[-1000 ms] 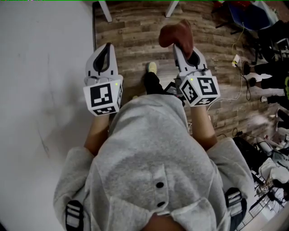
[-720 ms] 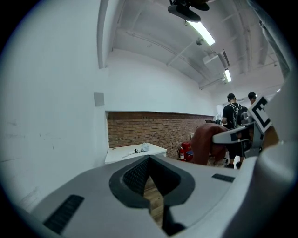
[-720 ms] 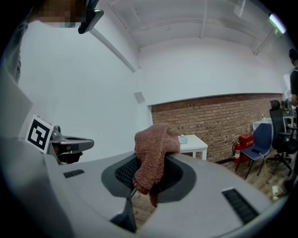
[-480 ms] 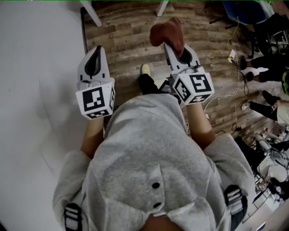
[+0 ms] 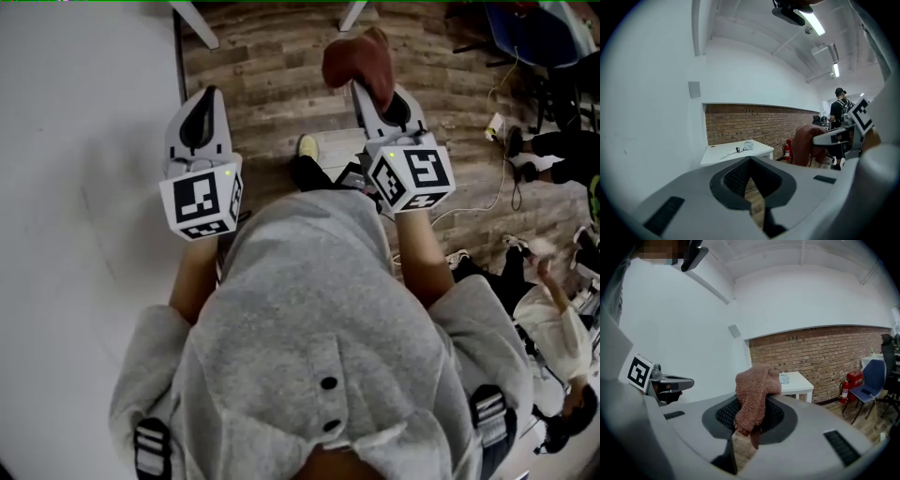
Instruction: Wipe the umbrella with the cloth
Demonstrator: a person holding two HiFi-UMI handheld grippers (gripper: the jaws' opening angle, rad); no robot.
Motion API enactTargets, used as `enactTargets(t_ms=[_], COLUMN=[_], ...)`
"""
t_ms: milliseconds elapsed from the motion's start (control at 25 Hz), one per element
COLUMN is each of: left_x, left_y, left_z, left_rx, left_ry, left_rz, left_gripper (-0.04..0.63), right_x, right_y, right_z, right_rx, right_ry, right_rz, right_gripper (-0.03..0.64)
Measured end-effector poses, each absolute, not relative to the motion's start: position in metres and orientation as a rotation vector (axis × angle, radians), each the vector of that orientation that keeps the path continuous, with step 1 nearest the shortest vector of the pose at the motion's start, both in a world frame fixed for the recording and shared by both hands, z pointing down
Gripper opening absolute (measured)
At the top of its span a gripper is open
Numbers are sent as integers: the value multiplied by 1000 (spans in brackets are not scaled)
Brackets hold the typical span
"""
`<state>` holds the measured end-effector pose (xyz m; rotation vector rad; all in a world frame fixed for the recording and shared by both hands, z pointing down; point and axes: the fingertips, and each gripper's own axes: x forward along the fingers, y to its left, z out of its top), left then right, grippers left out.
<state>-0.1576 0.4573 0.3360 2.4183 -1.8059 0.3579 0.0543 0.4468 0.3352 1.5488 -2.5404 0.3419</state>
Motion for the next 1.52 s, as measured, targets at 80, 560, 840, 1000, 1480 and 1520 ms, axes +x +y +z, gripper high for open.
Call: enactTargets(t_ms=[80,560,840,1000,1480,1520], left_x=[-152,-106,-85,-72,-75,-78], left_y=[436,322,288,275,254,251], left_z=[336,335,337,332,317,318], left_rx=[2413,2395,2384,2396,2413,2417], left_ry=[-1812,-1826,-1837,-1842,-1892,-1891], left_rz=[364,416,456,462,465,464], left_gripper=[15,15,15,15,15,15], right_x=[61,116,137,144,129,127], right_y=[425,308,272,259,237,234], right_z=[336,343,350,349,347,348], right_rx=[1545,1549,1526,1513,1456,1458], right_ry=[-2539,-2542,-2551,-2572,-2612,-2611], right_rz=[341,386,403,409,401,397], right_gripper=[84,84,84,84,84,84])
